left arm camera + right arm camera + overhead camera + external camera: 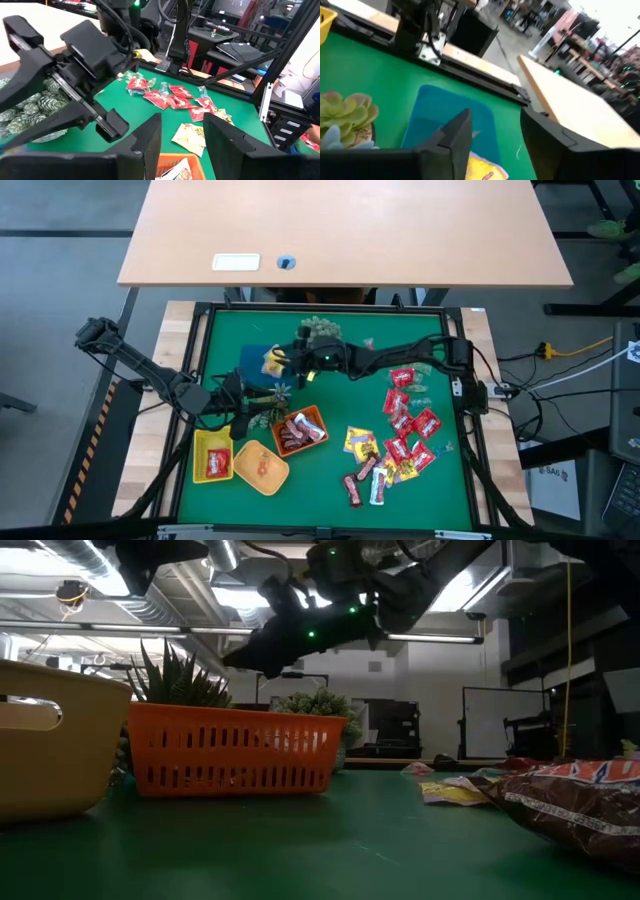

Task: Sort candy
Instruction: Put the yellow candy into the blue bin, then put the red gummy into the light orange bin

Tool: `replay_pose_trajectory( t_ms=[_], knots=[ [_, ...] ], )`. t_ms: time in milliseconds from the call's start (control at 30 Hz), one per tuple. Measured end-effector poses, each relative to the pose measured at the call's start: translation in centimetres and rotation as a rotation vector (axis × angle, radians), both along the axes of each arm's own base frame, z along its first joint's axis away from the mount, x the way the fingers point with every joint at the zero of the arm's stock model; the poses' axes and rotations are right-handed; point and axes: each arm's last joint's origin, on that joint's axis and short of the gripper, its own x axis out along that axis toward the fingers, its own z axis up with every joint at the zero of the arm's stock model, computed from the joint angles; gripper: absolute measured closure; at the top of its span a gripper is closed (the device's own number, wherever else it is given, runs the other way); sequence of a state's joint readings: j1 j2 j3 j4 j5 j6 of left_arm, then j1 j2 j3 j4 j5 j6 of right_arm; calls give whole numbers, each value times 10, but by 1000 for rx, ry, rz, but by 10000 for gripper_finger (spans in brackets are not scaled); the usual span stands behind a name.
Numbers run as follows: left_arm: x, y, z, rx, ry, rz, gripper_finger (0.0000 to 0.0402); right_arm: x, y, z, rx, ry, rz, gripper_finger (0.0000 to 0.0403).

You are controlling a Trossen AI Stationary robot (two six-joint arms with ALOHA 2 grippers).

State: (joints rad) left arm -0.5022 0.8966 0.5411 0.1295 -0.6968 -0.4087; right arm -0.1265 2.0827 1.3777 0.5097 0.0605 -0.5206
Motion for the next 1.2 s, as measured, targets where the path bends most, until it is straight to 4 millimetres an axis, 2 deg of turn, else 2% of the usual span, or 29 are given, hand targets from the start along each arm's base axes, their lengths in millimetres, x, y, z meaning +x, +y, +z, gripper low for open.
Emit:
replay_pose_trajectory(
  t_ms=[133,267,467,633,733,933,1100,1200],
  knots=[
    [0,0,0,0,0,0,271,3,0,5,11,89,1,217],
    [0,0,0,0,1,-1,271,3,0,17,21,238,-25,220],
    [0,0,0,0,2,-3,271,-13,-1,56,66,564,-126,221],
    [0,0,0,0,2,-3,271,-35,2,91,121,801,-152,221],
    [0,0,0,-1,2,-3,271,-51,4,106,152,880,-177,221],
    [0,0,-1,2,7,-3,271,-90,8,127,194,1033,-248,221],
    [0,0,-1,-2,7,-2,271,-115,10,143,232,1066,-334,221],
    [0,0,-1,-4,6,-2,271,-134,9,144,257,1064,-380,221]
  ],
)
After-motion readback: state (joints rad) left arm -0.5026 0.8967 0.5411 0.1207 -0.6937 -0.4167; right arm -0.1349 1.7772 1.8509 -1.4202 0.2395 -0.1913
